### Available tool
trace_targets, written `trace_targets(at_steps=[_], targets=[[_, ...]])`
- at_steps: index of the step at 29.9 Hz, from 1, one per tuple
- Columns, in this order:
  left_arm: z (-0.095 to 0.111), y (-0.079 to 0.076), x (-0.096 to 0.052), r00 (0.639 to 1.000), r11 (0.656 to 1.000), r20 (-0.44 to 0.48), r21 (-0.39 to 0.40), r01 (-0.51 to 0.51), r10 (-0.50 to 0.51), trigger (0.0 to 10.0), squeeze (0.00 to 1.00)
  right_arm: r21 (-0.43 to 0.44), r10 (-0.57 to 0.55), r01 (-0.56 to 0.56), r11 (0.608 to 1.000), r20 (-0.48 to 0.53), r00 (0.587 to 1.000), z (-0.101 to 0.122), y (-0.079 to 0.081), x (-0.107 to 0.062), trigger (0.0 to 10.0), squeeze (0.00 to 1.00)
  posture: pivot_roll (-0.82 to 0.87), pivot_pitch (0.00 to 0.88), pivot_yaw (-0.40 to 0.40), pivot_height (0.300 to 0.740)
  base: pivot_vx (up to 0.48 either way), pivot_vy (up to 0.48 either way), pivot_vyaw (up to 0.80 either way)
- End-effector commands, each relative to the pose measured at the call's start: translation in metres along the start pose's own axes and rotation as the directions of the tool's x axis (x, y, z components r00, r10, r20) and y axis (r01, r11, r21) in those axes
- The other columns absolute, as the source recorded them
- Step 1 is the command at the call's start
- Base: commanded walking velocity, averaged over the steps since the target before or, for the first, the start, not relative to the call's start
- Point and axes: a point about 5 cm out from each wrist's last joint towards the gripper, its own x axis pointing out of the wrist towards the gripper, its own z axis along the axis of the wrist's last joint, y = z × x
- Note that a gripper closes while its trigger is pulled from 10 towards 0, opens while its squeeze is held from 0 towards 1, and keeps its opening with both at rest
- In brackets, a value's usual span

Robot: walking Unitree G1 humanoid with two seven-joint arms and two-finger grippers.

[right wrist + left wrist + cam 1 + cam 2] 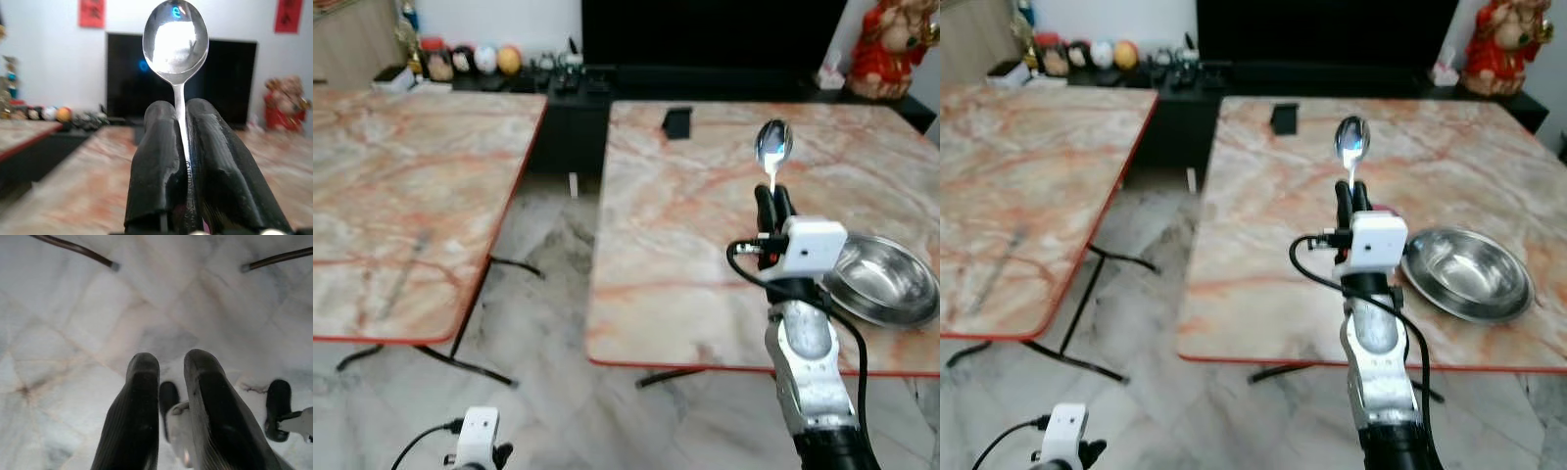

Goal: Setting the table

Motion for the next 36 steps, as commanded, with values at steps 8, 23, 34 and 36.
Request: trace_targets(at_steps=[8,23,34,36], targets=[[-0.001,0.001,0.0,1.0,1.0,-0.015,0.004,-0.006,0.006,10.0,0.0,0.001,-0.012,0.012,1.0,0.026,1.0,0.007,-0.002,0.005,10.0,0.0,0.0,0.0,0.002,0.74,0.0,-0.448,0.0],[-0.003,0.004,-0.001,1.0,1.0,-0.022,0.009,-0.014,0.014,10.0,0.0,0.004,-0.02,0.02,1.0,0.012,1.0,0.004,-0.003,0.005,10.0,0.0,0.0,0.0,0.005,0.74,0.0,-0.343,0.0],[-0.011,0.019,-0.006,0.998,0.999,-0.047,-0.002,-0.033,0.033,10.0,0.0,0.0,-0.044,0.044,0.999,-0.011,0.999,0.002,-0.012,0.007,10.0,0.0,0.0,0.0,0.006,0.74,0.0,0.0,0.0],[-0.011,0.018,-0.006,0.998,0.999,-0.048,-0.003,-0.032,0.032,10.0,0.0,0.032,-0.053,0.054,0.998,-0.036,0.998,-0.001,-0.013,0.008,10.0,0.0,0.0,0.0,0.007,0.74,0.0,0.0,0.0]])
